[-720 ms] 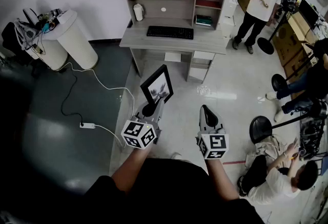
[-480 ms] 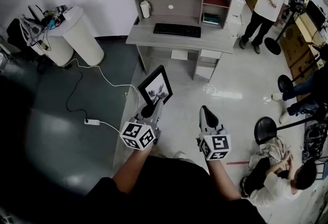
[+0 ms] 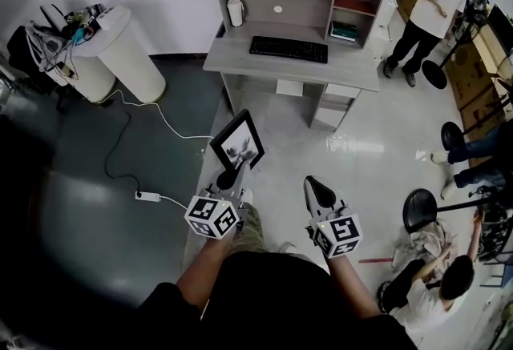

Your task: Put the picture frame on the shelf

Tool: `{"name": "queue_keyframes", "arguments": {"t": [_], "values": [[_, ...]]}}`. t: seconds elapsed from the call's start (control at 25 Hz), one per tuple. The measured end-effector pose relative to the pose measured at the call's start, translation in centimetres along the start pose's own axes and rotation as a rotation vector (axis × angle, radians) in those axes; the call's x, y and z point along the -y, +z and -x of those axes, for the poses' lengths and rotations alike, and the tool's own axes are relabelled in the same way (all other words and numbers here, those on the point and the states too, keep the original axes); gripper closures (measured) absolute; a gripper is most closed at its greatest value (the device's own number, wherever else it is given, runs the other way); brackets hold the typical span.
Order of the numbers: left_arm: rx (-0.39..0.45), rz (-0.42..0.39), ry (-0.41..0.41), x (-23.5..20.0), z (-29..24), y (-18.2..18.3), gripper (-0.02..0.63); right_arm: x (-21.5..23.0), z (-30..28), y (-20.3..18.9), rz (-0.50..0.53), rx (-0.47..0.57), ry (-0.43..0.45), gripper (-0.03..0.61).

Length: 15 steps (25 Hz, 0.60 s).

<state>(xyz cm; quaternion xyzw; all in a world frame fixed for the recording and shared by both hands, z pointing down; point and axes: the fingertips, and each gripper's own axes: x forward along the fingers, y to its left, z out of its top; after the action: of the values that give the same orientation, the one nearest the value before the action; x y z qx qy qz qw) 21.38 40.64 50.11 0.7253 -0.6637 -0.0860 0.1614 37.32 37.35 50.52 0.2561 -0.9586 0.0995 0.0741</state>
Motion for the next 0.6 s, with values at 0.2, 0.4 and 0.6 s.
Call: {"name": "queue_keyframes", "arguments": {"t": [0.2, 0.4, 0.6], "values": [[0.005, -0.015, -0.009, -5.7, -3.7, 1.9, 0.588, 1.1, -6.8, 1.1, 0.016, -0.014, -0.033, 0.566], [-0.024, 0.01, -0.028, -12.7, -8.5, 3.8, 0.589, 3.2, -15.2, 3.4, -0.001, -0.044, -0.078, 0.566], [-0.023, 0.034, -0.05, -18.4, -11.8, 6.6, 0.589, 3.2, -23.5, 7.7, 0.024, -0.032, -0.094, 0.566]]}}
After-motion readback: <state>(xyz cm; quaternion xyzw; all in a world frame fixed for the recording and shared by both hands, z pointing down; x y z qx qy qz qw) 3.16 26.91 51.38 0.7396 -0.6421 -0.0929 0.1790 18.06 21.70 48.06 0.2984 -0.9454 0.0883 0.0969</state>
